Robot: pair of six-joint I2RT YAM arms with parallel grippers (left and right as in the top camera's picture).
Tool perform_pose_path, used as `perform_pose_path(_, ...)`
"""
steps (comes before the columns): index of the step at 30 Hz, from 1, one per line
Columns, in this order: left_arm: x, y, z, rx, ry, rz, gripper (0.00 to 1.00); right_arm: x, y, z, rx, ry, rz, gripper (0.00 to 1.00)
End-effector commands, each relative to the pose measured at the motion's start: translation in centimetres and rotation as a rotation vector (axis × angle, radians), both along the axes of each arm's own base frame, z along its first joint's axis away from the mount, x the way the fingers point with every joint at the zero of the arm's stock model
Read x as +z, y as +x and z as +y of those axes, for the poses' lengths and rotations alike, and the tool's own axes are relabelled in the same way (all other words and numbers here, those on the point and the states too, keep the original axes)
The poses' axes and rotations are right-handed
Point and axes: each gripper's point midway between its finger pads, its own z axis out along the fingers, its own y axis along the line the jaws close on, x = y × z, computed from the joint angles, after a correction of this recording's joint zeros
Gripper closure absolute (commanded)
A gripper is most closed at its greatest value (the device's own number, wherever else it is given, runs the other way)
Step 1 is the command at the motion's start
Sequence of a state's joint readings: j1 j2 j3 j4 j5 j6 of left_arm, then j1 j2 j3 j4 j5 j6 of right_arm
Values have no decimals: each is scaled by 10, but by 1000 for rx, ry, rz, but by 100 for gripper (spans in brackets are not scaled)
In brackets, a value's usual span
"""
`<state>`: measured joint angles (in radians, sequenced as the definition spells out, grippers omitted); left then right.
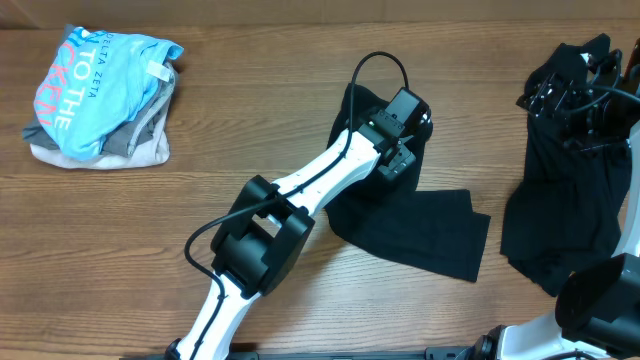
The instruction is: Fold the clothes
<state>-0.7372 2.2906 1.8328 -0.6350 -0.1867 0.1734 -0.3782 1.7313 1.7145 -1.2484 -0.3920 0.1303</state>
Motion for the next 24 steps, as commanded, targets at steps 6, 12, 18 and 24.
perform_pose_path(6,37,33,50,264,155,-205,96,7,0,-3,0,-21,-21,0)
perform_pose_path(12,149,26,78,423,-17,-197,96,8,2,-3,0,-24,-29,0)
perform_pose_path(18,262,25,99,459,-344,-247,96,7,-1,0,5,-9,-17,0)
perform_pose_path(24,327,23,113,436,-517,-323,96,17,-3,50,280,78,-104,0)
